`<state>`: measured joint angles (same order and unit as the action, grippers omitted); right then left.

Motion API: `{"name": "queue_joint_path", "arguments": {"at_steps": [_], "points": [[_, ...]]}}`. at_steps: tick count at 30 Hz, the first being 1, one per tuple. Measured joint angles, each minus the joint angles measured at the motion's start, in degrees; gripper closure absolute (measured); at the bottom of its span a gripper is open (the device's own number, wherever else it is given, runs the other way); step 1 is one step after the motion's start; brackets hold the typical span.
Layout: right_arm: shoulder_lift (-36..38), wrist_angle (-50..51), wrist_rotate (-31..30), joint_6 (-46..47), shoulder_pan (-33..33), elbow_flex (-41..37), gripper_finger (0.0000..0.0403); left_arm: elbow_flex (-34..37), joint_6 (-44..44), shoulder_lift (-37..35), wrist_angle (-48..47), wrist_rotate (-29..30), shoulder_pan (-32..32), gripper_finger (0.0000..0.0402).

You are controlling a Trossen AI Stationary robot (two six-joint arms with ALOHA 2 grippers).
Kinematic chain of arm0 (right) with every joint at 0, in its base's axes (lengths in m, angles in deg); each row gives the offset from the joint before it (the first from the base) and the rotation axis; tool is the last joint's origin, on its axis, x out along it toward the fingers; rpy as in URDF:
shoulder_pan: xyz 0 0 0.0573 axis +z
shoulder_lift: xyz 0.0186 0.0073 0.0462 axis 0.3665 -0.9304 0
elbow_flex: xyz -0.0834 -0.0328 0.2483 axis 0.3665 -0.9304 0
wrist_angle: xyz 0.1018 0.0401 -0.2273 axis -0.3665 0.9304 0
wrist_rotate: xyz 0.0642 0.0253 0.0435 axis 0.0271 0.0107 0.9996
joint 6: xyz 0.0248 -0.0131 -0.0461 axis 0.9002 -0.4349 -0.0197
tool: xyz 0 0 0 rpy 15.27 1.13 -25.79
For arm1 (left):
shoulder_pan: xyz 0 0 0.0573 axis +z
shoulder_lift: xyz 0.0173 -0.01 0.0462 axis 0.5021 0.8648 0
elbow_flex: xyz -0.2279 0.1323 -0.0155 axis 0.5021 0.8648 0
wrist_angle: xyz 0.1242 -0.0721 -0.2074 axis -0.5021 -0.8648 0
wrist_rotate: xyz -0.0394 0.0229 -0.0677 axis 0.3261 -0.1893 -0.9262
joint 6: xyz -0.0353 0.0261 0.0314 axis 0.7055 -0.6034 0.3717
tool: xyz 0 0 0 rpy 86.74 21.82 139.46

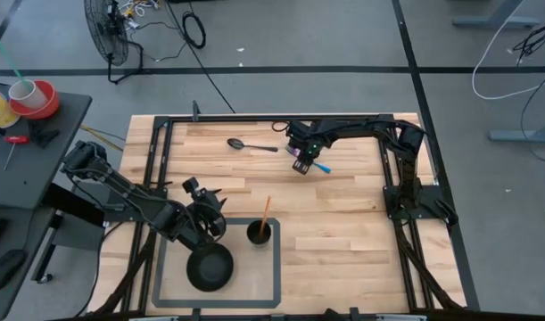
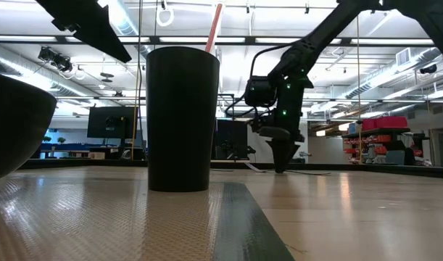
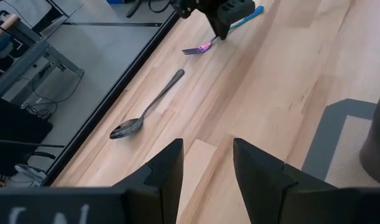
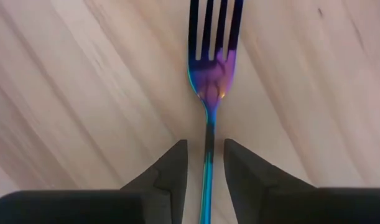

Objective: Pick & Place Utensil
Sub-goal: Put the blue fork into the black bowl

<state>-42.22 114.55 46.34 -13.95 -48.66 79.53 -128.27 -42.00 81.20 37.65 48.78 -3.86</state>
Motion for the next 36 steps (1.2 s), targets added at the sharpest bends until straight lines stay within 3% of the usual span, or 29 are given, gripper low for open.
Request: {"name": "queue_joint_path", "arguments": {"at_steps": [9,15,20,25,29,36], "points": [[0.32,-1.27,0.21,1.55,0.05,-2.34,0.0307,0.0,-6.62,0.0,6.62,-6.03,-0.72,0.0271],[0.21,-1.57,0.16,1.77,0.84,-2.41,0.0355,-0.01,-14.18,-1.36,10.34,-13.35,-0.65,0.0285],[0.57,-1.64,-0.46,1.53,1.55,-2.47,0.0394,-0.89,-17.56,-7.59,9.3,-13.61,-0.52,0.0287],[3.88,0.57,-7.47,-0.1,4.16,-3.15,0.0388,-0.92,-20.32,-16.42,9.1,-14.75,0.78,0.0287],[11.03,1.01,-12.94,-0.6,6.17,-2.72,0.0389,-0.92,-22.3,-22.66,9.71,-17.53,3.96,0.0287],[23.35,1.42,-20.94,-6.33,12.74,-2.7,0.0392,-0.92,-22.74,-27.39,19.0,-31.62,16.77,0.0287]]}}
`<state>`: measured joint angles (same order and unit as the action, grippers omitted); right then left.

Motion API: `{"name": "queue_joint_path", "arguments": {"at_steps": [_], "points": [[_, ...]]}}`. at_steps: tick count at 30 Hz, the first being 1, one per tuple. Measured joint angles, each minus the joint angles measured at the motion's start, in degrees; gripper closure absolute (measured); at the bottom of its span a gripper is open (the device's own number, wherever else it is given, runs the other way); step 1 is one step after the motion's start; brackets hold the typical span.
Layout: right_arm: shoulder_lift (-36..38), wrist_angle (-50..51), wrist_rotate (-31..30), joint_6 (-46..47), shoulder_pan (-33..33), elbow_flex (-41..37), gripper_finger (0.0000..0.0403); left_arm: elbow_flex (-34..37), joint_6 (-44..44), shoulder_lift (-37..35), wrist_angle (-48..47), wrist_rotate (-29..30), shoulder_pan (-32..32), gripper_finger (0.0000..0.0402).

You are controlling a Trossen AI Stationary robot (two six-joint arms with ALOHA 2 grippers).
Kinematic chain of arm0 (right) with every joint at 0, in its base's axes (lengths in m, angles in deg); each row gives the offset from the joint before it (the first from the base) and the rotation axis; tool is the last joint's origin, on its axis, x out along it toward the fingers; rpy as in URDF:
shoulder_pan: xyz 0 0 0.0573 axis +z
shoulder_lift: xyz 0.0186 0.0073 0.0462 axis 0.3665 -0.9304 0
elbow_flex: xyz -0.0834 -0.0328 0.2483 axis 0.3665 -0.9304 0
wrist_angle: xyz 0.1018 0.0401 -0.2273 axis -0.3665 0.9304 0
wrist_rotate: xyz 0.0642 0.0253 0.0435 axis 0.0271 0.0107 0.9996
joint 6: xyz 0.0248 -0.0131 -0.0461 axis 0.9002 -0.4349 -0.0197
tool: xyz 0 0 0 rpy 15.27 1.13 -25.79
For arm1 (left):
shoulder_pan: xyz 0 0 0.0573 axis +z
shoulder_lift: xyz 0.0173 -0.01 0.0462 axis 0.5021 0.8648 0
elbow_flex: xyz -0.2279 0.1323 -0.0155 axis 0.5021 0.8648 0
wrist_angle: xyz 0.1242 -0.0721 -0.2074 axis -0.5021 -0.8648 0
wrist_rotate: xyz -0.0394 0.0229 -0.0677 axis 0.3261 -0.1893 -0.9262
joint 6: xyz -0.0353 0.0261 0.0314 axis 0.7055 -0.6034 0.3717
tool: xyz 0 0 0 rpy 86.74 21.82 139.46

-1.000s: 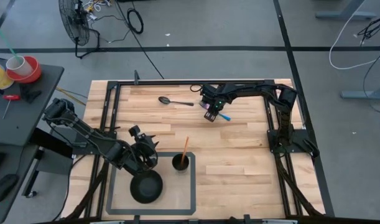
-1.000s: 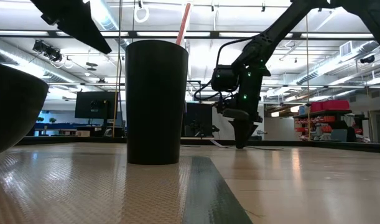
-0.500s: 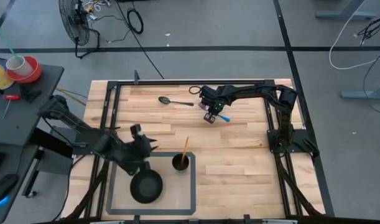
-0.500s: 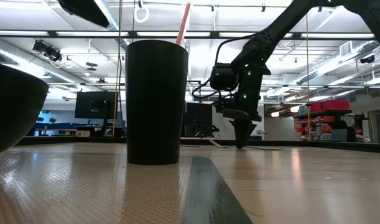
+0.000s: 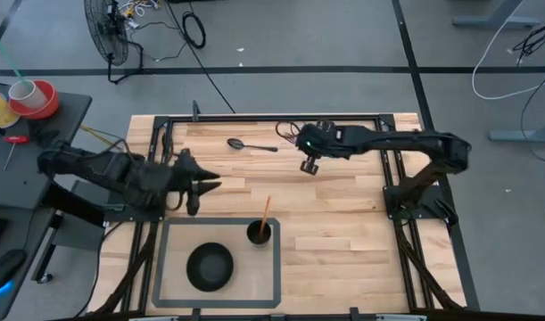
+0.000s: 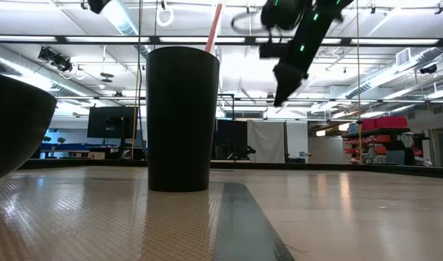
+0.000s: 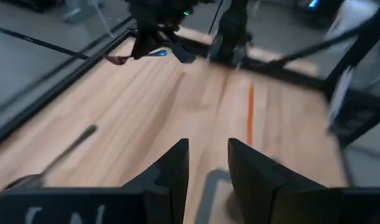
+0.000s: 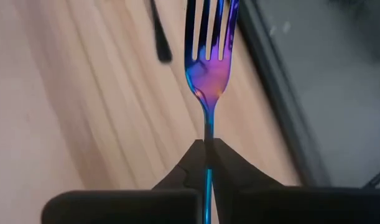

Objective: Pick & Place Utensil
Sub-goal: Put the blue fork into the black bowl

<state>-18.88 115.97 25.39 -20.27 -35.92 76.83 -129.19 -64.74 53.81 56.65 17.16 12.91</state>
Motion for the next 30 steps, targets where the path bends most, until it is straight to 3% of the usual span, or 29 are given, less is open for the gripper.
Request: {"name": "queue_joint_path", "arguments": {"at_steps": [5,13,18,23,26,30], "points": [[2.96,5.27,-6.56,-1.24,5.58,5.43,0.0392,-1.8,-0.25,1.26,3.0,-14.04,12.29,0.0287],[2.07,7.29,-12.81,-5.57,11.64,16.62,0.0392,-10.84,0.04,7.23,3.73,-21.0,27.96,0.0278],[2.04,3.65,-16.95,-5.7,13.29,18.78,0.0392,-14.05,-0.21,12.76,9.66,-22.56,31.62,0.0225],[2.02,-0.1,-17.05,-2.27,13.43,18.59,0.0392,-14.25,2.01,18.04,19.29,-21.74,32.3,0.0174],[1.99,0.26,-15.95,-2.27,13.47,18.36,0.0392,-14.23,0.99,20.83,22.97,-24.43,32.3,0.0167],[2.02,2.94,-12.04,-9.41,14.36,18.36,0.0392,-14.23,1.21,22.8,22.45,-27.2,32.67,0.0171]]}}
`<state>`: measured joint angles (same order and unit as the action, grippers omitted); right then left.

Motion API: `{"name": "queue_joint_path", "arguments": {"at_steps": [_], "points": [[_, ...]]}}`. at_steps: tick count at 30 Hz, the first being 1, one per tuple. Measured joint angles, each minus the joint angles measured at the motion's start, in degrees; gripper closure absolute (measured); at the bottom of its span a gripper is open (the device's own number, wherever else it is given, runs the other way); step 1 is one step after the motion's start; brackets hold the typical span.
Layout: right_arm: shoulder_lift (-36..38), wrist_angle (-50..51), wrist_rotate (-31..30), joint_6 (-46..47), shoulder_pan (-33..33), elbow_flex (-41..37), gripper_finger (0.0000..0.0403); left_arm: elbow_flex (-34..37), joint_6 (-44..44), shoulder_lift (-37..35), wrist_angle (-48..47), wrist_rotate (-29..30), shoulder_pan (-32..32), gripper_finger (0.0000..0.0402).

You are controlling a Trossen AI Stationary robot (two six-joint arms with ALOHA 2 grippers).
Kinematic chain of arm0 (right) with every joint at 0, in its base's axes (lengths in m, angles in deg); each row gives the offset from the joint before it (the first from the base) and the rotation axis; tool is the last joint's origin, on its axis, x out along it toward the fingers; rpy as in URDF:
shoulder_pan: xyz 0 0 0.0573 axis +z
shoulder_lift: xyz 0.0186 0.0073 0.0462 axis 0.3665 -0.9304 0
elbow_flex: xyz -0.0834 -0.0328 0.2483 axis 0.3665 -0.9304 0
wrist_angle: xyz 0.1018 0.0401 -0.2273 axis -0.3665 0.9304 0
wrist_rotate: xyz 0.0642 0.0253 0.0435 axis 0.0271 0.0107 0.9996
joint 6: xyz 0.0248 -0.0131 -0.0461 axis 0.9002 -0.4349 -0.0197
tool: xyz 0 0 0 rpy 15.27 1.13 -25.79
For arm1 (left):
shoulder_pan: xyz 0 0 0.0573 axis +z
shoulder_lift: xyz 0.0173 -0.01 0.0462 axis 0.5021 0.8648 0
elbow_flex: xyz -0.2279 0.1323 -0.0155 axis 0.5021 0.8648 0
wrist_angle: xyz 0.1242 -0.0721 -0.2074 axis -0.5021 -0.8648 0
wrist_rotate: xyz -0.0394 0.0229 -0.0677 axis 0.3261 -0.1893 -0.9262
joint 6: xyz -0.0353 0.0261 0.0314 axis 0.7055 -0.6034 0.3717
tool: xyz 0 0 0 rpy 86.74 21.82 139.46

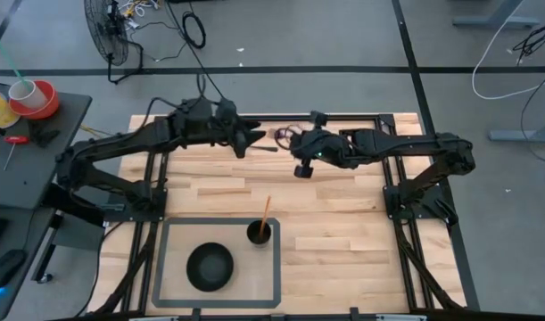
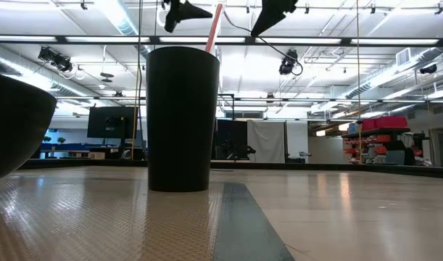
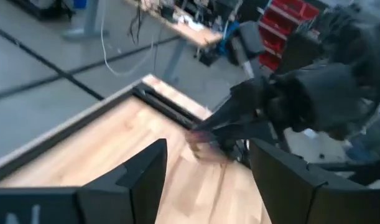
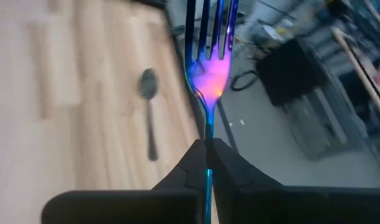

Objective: Pick & Place Utensil
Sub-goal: Put the blue fork into the black bowl

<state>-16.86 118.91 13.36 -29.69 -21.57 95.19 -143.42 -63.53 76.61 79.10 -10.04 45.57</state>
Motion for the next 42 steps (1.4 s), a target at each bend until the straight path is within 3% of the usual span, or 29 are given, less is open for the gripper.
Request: {"name": "queue_joint_path", "arguments": {"at_steps": [6,9,18,30,38,42], "points": [[0.0,2.07,-0.13,-11.66,1.58,0.0,0.0392,0.0,4.08,2.35,-1.87,-10.65,2.14,0.0178],[0.02,2.1,0.55,-22.79,1.78,0.0,0.0392,0.0,6.75,3.76,-1.34,-15.25,2.7,0.0179],[-0.16,0.53,0.0,-47.74,1.78,0.0,0.0392,0.0,9.78,9.38,-1.21,-17.73,2.3,0.0179],[-3.57,-1.87,-3.09,-52.01,1.49,-0.02,0.0392,0.0,7.67,11.1,1.58,-17.91,1.34,0.0185],[-3.67,-3.1,-6.13,-53.8,1.52,-0.02,0.0392,0.0,7.47,11.1,0.17,-17.44,1.03,0.0246],[-3.67,-3.04,-4.35,-53.72,1.52,-0.02,0.0392,0.0,5.67,11.1,0.05,-16.86,1.06,0.0282]]}}
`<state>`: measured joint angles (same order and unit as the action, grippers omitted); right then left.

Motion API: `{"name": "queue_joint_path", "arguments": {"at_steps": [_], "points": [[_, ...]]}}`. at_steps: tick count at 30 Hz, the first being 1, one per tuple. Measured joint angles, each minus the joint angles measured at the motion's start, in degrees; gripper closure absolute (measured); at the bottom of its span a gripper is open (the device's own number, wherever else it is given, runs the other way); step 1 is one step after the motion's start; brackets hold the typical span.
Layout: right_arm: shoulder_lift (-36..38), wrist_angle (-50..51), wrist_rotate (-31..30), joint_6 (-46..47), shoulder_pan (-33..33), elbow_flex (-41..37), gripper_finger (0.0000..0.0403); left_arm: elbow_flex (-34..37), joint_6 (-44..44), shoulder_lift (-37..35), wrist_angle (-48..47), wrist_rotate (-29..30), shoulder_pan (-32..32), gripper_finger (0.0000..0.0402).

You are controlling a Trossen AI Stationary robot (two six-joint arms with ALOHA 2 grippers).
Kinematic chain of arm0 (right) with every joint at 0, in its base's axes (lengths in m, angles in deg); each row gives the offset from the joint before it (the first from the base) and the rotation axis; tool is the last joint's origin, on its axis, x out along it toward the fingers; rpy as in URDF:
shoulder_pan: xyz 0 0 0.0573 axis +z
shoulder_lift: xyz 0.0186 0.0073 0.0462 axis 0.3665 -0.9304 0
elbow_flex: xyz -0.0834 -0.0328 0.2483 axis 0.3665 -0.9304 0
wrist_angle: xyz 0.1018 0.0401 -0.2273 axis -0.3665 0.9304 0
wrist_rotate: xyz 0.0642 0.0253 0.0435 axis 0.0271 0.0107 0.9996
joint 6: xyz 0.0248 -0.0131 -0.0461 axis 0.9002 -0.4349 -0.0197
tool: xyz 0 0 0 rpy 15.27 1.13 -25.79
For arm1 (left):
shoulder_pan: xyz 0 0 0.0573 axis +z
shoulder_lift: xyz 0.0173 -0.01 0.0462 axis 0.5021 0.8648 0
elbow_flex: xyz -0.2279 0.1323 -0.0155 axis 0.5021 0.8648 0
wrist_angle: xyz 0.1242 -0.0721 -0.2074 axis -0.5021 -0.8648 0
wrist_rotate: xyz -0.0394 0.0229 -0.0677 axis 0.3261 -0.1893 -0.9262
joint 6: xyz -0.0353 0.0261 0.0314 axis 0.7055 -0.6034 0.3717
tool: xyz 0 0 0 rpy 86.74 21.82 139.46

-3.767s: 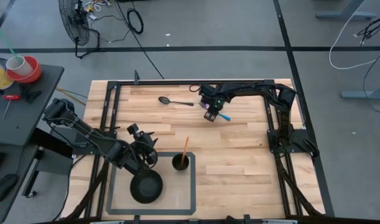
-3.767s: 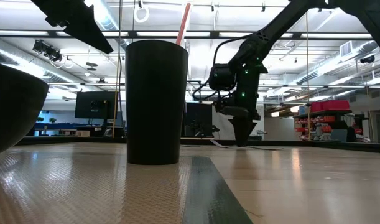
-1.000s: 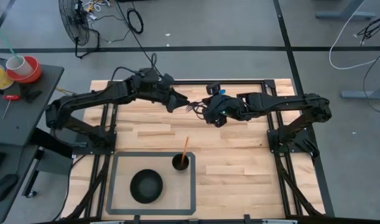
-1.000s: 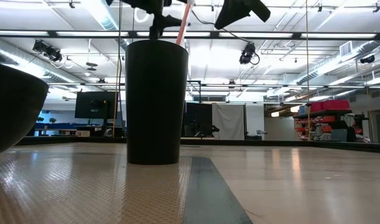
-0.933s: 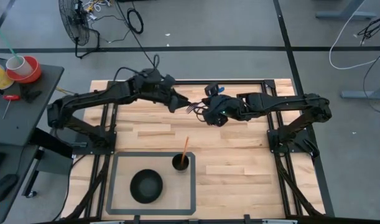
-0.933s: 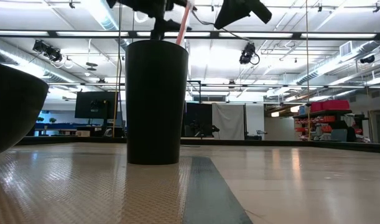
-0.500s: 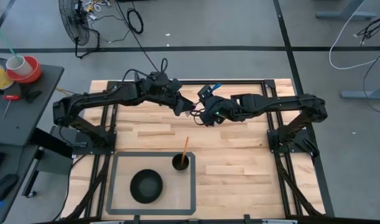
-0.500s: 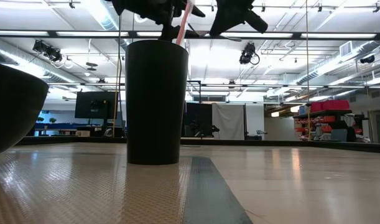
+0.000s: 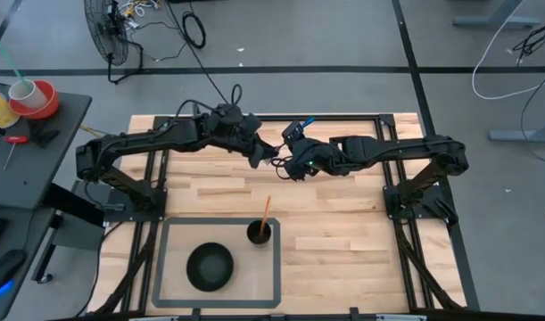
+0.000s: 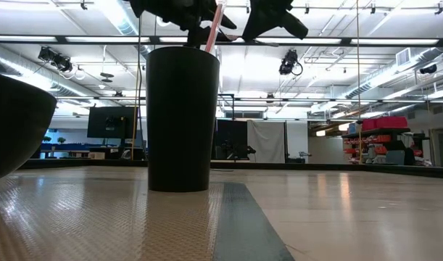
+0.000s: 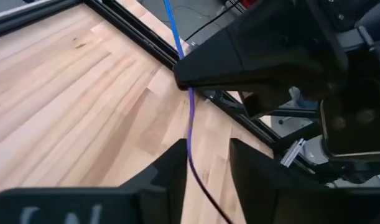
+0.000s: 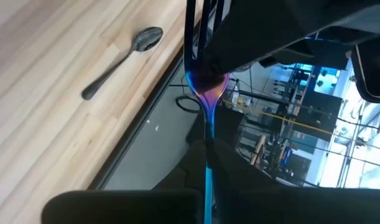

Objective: Pick & Place Utensil
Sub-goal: Put the blue fork into the black bowl

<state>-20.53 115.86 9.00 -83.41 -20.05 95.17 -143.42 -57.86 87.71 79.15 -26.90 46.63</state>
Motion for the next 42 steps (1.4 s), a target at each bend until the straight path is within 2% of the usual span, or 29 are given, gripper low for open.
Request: {"name": "queue_joint_path", "arguments": {"at_steps": [8,15,21,25,28,34,37,42], "points": [[0.07,-0.76,-0.24,0.45,0.02,0.02,0.0391,0.11,-2.21,0.0,-0.87,2.03,0.24,0.0388],[0.04,-3.43,-0.3,4.27,0.61,0.02,0.0358,0.09,-4.38,-0.88,-1.62,2.8,0.76,0.0391],[0.09,-7.31,-4.64,5.31,3.27,0.0,0.0314,0.04,-7.62,-5.81,-10.14,2.19,0.86,0.0391],[0.58,-10.5,-7.07,5.18,5.59,0.0,0.0288,0.32,-10.1,-11.58,-19.19,6.14,-0.52,0.0392],[1.5,-12.51,-7.01,7.48,7.18,0.01,0.0275,3.09,-10.64,-17.54,-23.31,9.85,-1.96,0.0392],[2.46,-17.65,-3.56,24.09,8.93,0.02,0.0268,14.23,-6.42,-33.45,-24.34,11.09,-4.91,0.0392],[2.69,-18.97,-3.75,31.29,8.86,0.02,0.0268,20.23,-3.68,-41.01,-23.9,11.03,-7.46,0.0392],[2.73,-19.73,-2.32,41.0,8.37,0.02,0.0268,29.35,-1.55,-50.48,-21.59,9.08,-12.27,0.0392]]}}
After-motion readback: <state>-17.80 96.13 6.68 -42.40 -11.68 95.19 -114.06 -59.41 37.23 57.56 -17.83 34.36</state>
